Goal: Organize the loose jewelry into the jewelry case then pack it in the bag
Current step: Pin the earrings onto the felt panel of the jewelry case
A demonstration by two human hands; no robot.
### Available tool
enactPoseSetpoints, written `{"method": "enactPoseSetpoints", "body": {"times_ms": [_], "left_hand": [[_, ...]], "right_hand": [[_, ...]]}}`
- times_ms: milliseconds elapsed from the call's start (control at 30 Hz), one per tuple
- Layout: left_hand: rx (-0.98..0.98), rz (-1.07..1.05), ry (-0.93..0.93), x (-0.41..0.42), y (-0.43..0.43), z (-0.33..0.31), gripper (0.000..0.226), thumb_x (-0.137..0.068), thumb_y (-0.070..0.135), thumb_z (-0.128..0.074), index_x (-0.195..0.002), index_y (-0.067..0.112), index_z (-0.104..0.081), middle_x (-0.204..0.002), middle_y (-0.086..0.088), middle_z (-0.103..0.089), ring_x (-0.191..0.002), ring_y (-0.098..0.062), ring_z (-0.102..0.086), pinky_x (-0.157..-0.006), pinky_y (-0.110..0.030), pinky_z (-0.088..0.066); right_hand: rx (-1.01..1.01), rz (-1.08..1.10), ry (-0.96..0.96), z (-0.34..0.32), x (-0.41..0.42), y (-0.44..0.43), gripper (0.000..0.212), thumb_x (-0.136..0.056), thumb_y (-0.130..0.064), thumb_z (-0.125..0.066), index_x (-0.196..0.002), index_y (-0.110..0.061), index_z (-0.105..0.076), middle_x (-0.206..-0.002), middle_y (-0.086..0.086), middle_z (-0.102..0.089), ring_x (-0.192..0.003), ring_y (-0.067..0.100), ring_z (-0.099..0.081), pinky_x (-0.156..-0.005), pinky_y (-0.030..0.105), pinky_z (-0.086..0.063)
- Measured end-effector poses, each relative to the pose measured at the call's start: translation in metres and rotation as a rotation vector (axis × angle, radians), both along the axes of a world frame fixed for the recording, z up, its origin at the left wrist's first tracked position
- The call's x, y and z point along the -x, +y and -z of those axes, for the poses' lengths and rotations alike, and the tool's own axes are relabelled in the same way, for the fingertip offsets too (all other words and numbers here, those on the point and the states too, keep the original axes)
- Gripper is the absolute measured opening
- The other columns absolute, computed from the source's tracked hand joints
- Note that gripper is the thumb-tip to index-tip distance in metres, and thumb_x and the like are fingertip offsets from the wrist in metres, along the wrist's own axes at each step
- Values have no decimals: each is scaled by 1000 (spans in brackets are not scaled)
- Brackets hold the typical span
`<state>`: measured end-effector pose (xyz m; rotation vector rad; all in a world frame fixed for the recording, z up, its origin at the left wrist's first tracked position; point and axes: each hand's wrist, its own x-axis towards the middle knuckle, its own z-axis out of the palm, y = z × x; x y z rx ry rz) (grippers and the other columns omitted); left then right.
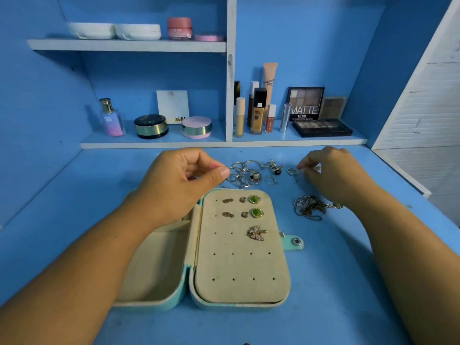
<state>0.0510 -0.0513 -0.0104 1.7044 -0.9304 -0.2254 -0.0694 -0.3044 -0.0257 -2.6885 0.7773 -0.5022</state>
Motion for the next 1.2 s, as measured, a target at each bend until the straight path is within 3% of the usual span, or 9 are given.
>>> {"method": "enactPoseSetpoints", "body": {"times_ms": [100, 200, 333, 567, 833, 933, 1033, 1200], "left_hand": [[14, -7, 37, 1, -1, -1, 23, -67, 37, -69, -83, 19, -69, -84, 4, -77, -85, -13, -73, -84, -27, -55], [8, -17, 32, 1, -1, -1, 11, -74, 29, -70, -84, 26, -70, -85, 8, -76, -84, -9, -72, -83, -24, -54], [-25, -29, -10, 0, 0, -2, 13, -84, 18, -70, -88, 31, -70, -88, 9, -76, -86, -8, -72, -85, -24, -55], [-49, -47, -66, 0, 0, -2, 17, -88, 17, -68, -88, 34, -71, -90, 9, -75, -90, -9, -70, -90, -29, -55], [-113, 14, -175, 3, 2, -2, 18, -87, 18, -69, -82, 36, -71, -80, 13, -72, -74, -2, -64, -73, -26, -52], [-201, 64, -284, 4, 5, -4, 18, -86, 20, -71, -83, 38, -71, -80, 19, -71, -74, 2, -63, -68, -15, -47], [-275, 126, -475, 4, 11, -7, 15, -84, 20, -73, -86, 35, -74, -77, 17, -68, -79, -1, -64, -69, -8, -43], [-427, 227, -652, 13, 15, -12, 15, -80, 39, -64, -89, 35, -75, -77, 20, -61, -79, 0, -61, -70, -26, -53]], "right_hand": [[-7, -11, 48, -2, 2, -3, 13, -91, -22, -58, -89, -31, -67, -96, 3, -58, -84, 25, -46, -68, 30, -39], [16, -38, 91, -2, 2, -2, 11, -90, -26, -61, -87, -34, -68, -89, 1, -55, -93, 23, -46, -70, 28, -37], [27, -77, 99, -1, -1, 0, 8, -86, -30, -67, -92, -29, -72, -99, 4, -56, -102, 22, -44, -77, 32, -42], [20, -107, 117, 0, -4, 1, 12, -87, -27, -67, -95, -21, -74, -102, 6, -53, -91, 17, -44, -72, 28, -37], [116, -104, 251, 0, -5, 8, 18, -96, -28, -52, -105, -19, -64, -115, 6, -47, -111, 26, -38, -96, 41, -39], [36, -140, 118, -5, -2, 17, 9, -95, -27, -53, -95, -23, -61, -108, 2, -50, -101, 21, -45, -81, 33, -40], [-128, -221, -28, -12, 4, 34, 10, -94, -28, -55, -85, -30, -57, -88, -10, -59, -71, 2, -54, -57, 18, -37], [-358, -332, -18, -16, 6, 60, 9, -93, -25, -58, -84, -26, -62, -77, -7, -68, -57, -1, -55, -48, 9, -40]]}}
